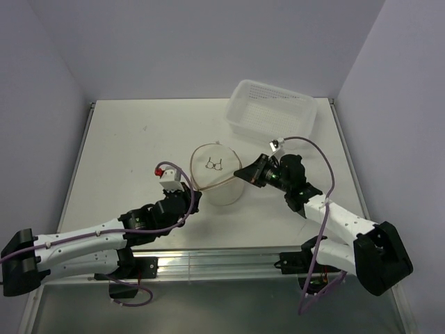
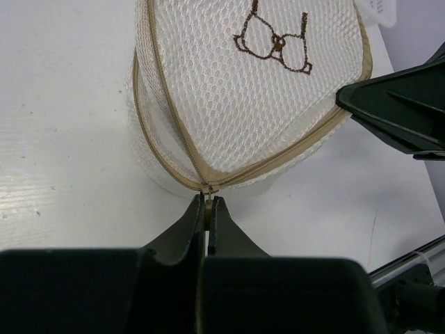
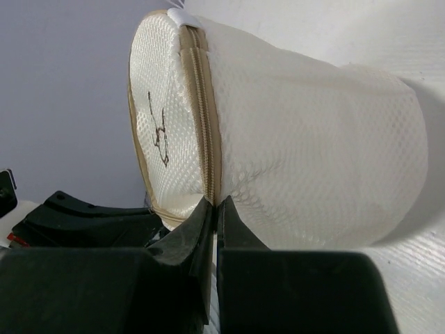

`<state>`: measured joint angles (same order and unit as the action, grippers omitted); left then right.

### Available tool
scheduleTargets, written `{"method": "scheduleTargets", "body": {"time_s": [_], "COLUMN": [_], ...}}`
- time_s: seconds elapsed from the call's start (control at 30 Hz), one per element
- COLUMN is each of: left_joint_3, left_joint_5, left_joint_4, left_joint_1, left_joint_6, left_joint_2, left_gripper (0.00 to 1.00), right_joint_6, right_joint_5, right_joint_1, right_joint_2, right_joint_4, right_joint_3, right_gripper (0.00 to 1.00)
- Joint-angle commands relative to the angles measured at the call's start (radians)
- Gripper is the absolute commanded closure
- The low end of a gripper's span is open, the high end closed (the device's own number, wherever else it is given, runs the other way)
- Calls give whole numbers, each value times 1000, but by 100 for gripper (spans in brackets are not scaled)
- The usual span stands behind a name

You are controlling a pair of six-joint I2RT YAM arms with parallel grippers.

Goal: Place the bra in the laundry bag and zip it closed

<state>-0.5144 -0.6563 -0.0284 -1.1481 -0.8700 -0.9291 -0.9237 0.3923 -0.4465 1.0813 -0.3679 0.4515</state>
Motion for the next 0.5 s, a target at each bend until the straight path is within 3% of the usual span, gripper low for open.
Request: {"method": "scheduleTargets", "body": {"time_s": [0.0,0.13,0.23,0.27,0.3,0.37,0.47], "left_joint_3": [-4,2,-15,-19,-22,-33,-55], "left_joint_5": [-134,-76,-5,6,32,55,73], "left_joint_4": [-185,-93,-48,-18,8,85,163], "left_joint_1": [16,16,8,2,-10,-19,-30], "left_joint_6": [2,32,6,0,-4,-17,-34], "left_joint_2": [47,70,32,21,10,-28,-89], "left_gripper": [100,100,100,100,100,100,100], "right_joint_6": [104,108,105,109,118,106,53], "right_joint_5": [-15,8,-16,-32,-46,-95,-183], "right_joint_1": [66,66,49,40,31,2,-99], "right_joint_2": [63,132,117,100,63,10,-90], "right_joint_4": [18,23,44,55,81,81,63], "right_joint_3": [114,176,174,168,147,104,9], "right_gripper": [100,100,62,36,28,19,19]}}
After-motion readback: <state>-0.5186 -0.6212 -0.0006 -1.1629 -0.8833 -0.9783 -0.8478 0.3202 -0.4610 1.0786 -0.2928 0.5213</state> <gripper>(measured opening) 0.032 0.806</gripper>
